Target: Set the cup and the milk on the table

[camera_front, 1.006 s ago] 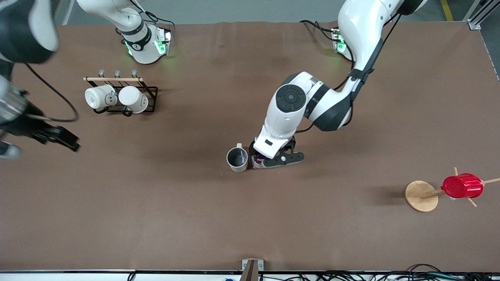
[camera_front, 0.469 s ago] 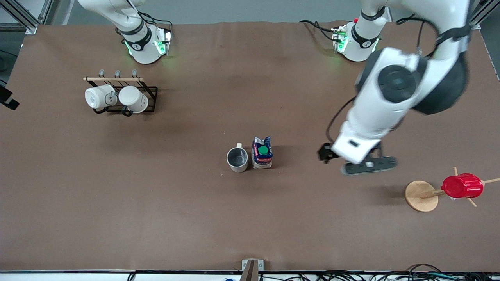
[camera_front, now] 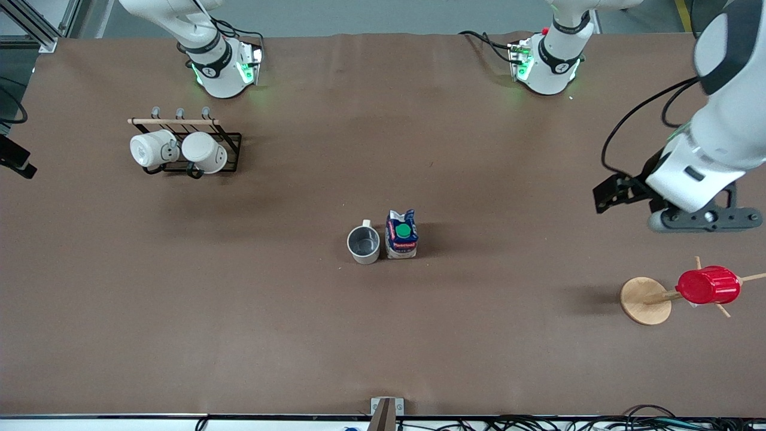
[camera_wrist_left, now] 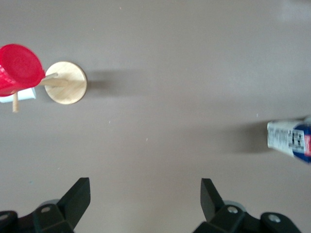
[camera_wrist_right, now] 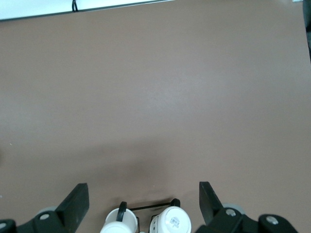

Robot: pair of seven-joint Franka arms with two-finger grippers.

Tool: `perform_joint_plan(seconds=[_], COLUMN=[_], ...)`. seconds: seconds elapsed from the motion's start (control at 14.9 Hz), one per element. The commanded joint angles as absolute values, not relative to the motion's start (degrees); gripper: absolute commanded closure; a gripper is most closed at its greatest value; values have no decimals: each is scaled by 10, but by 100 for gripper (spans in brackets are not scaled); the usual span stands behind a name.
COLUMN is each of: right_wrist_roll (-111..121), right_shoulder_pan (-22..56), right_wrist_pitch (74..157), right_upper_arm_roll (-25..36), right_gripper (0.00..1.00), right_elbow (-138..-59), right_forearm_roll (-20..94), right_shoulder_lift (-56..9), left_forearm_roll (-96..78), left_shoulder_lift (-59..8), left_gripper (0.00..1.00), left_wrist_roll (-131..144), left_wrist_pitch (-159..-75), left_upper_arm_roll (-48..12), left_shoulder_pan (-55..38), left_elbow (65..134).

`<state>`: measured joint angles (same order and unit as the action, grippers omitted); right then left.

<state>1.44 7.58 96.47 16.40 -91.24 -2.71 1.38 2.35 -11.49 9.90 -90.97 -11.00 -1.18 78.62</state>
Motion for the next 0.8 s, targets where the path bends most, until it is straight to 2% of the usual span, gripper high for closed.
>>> perform_joint_plan(seconds=[0.0, 0.4, 0.74], right_wrist_roll=[33, 33, 33], right_shoulder_pan=[70, 67, 66], right_wrist_pitch=[969, 971, 969], right_upper_arm_roll=[156, 156, 156], right_gripper=[0, 0, 0], right_elbow=[-925, -925, -925], right_forearm_roll=[-36, -35, -35], right_shoulder_lift=[25, 23, 23], left_forearm_roll=[4, -9, -11], left_shoulder_lift=[-48, 60, 99], left_gripper=[0, 0, 0], left_wrist_roll=[73, 61, 58], left_wrist_pitch=[-889, -889, -885], left_upper_arm_roll=[-117, -113, -106], left_shoulder_pan=[19, 17, 16], left_elbow=[848, 957, 991])
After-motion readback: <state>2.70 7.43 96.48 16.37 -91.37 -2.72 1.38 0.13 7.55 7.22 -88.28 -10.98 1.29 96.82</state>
